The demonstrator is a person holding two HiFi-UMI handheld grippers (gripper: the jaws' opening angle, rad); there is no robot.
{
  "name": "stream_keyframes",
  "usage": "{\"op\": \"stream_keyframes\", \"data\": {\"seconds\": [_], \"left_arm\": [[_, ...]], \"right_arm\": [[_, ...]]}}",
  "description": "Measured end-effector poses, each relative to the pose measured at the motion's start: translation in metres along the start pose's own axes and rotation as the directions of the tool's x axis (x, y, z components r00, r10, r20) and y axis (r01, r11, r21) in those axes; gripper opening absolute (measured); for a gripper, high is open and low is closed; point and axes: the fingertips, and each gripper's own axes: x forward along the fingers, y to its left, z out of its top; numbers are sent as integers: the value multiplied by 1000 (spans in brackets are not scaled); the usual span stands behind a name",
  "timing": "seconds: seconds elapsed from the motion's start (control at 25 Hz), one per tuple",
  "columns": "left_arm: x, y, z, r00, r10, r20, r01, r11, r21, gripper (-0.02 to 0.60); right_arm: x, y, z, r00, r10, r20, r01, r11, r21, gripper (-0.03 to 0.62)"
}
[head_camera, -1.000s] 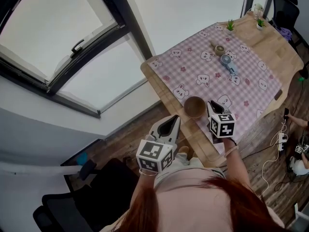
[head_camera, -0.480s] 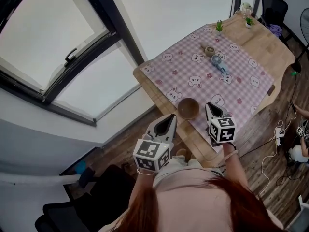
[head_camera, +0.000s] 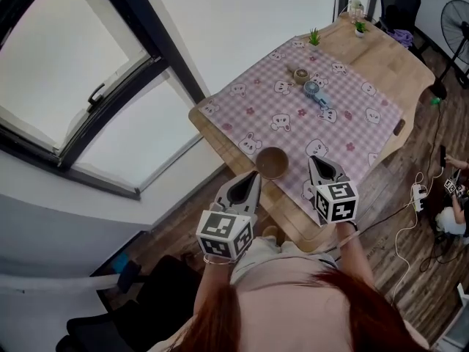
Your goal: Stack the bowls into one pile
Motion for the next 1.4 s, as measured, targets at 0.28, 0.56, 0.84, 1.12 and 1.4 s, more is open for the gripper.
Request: {"op": "stream_keyframes", "data": {"seconds": [0.28, 0.56, 0.84, 1.12, 1.4], "left_arm": [[3, -22, -2, 1000, 7, 12, -8, 1000, 21, 12], [5, -42, 1, 1000, 15, 26, -16, 999, 50, 12], [1, -58, 5, 999, -11, 36, 8, 997, 82, 12], [-14, -63, 3, 997, -62, 38, 59, 994, 91, 12], [-37, -68, 4, 993, -105, 58, 99, 991, 90, 12]], "right_arm": [[-29, -11, 2, 999, 8, 40, -8, 1000, 5, 0], [-65, -12, 18, 990, 12, 138, -10, 1000, -15, 0], [-91, -9, 31, 979, -13, 205, 24, 998, -49, 0], [-106, 5, 36, 972, -60, 226, 76, 995, -63, 0], [-127, 19, 42, 964, -102, 247, 119, 991, -59, 0]]}}
